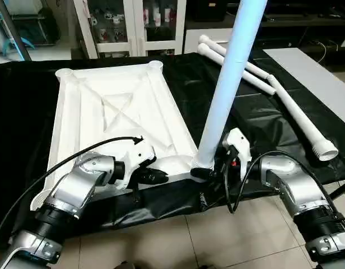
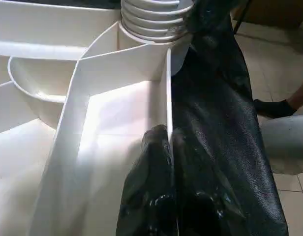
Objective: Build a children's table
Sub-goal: Rotate leg to tighten
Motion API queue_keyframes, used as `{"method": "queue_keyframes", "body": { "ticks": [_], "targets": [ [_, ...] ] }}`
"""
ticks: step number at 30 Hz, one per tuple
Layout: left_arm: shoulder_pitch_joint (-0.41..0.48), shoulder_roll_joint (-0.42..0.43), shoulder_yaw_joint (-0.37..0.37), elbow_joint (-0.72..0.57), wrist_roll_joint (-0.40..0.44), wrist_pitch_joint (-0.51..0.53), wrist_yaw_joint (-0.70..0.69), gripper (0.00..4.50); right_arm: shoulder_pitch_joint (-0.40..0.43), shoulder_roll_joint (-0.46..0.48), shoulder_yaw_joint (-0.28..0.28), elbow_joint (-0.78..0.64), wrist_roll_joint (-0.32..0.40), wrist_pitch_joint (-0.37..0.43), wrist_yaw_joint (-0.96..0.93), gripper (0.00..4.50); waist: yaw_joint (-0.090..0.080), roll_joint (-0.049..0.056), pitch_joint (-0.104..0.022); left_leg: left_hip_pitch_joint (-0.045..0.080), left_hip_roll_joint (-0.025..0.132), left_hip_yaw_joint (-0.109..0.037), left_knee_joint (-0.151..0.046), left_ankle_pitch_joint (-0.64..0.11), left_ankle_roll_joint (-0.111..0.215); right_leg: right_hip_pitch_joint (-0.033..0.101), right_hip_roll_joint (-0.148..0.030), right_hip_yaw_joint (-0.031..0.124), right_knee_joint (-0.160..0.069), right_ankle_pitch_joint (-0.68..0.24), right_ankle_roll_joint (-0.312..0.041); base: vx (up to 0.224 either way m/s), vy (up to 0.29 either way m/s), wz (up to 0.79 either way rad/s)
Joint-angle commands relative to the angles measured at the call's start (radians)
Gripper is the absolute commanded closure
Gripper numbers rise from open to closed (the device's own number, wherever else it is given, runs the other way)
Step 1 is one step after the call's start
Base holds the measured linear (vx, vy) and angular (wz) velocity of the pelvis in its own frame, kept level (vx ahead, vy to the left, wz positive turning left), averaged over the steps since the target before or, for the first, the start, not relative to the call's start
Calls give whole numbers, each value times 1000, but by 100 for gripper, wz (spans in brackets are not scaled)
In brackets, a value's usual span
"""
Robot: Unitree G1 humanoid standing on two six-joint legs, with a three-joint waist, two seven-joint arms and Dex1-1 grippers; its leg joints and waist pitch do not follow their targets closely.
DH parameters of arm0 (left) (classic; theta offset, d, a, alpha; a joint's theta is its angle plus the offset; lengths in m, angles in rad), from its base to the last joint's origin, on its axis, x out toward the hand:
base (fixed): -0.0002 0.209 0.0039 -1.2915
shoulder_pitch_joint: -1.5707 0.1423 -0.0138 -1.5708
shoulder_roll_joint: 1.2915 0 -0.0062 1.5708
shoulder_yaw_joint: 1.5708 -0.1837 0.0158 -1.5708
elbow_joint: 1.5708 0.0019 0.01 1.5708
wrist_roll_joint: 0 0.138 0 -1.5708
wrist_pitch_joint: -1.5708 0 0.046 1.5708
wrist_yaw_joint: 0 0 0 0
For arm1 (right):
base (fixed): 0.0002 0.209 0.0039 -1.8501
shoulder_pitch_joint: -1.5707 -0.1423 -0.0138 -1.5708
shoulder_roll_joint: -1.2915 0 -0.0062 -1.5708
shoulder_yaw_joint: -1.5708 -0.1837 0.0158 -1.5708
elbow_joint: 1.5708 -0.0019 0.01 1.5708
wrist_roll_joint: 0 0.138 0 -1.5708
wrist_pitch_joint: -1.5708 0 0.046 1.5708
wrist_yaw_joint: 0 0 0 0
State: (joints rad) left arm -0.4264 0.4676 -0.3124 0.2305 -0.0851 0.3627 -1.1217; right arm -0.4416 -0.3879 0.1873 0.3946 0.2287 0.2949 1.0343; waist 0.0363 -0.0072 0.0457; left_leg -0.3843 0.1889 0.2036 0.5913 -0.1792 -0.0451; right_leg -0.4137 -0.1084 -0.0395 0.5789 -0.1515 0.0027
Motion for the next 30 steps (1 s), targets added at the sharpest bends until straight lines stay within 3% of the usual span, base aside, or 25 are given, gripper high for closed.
{"method": "queue_keyframes", "body": {
  "ticks": [1, 5, 11, 17, 19, 23, 25, 30],
  "targets": [
    [17, -1, -41, -11, -2, 14, -20, 450, -7, -4, -4, -21, 2, 11, -2, 100, -2, 3, -64, 28, 36, -15, -80, -279, 2, 36, -22, 23, -51, -229, -208, 0, 0, 0],
    [19, 0, -40, -14, 1, 17, -23, 450, -7, -7, 0, -17, -5, 11, 8, 126, -1, 3, -66, 26, 35, -13, -76, -234, 20, 40, -21, 22, -45, -172, -224, 0, 0, 0],
    [20, 1, -40, -14, 2, 19, -24, 450, 4, -15, 8, -24, -11, 11, 17, 172, 1, 2, -66, 27, 35, -14, -77, -245, 19, 41, -22, 21, -46, -198, -223, 0, 0, 0],
    [21, 1, -41, -17, 1, 27, -30, 450, 7, -13, 6, -22, -11, 16, 12, 176, 1, 3, -68, 27, 34, -13, -74, -226, 23, 42, -21, 21, -43, -168, -230, 0, 0, 0],
    [18, -12, -31, -9, 2, 29, -5, 450, -11, 25, -18, 36, -42, -13, -95, 176, 1, 3, -67, 26, 34, -13, -75, -224, 23, 42, -21, 21, -43, -172, -230, 0, 0, 0],
    [-1, -54, -17, 26, 17, 31, 65, 450, -39, 84, -53, 107, -65, -31, -242, 177, -13, 0, -61, 21, 32, -17, -81, -297, -11, 39, -23, 21, -52, -281, -205, 0, 0, 0],
    [-27, -101, -4, 70, 37, 44, 147, 450, -62, 151, -82, 154, -70, -35, -368, 177, -19, 4, -61, 28, 32, -22, -83, -353, -40, 33, -23, 19, -61, -354, -177, 0, 0, 0],
    [-79, -195, 20, 136, 70, 98, 316, 450, -126, 285, -128, 286, -95, -60, -659, 178, -41, 3, -58, 27, 28, -29, -85, -427, -58, 25, -24, 13, -75, -448, -142, 0, 0, 0]
  ]
}}
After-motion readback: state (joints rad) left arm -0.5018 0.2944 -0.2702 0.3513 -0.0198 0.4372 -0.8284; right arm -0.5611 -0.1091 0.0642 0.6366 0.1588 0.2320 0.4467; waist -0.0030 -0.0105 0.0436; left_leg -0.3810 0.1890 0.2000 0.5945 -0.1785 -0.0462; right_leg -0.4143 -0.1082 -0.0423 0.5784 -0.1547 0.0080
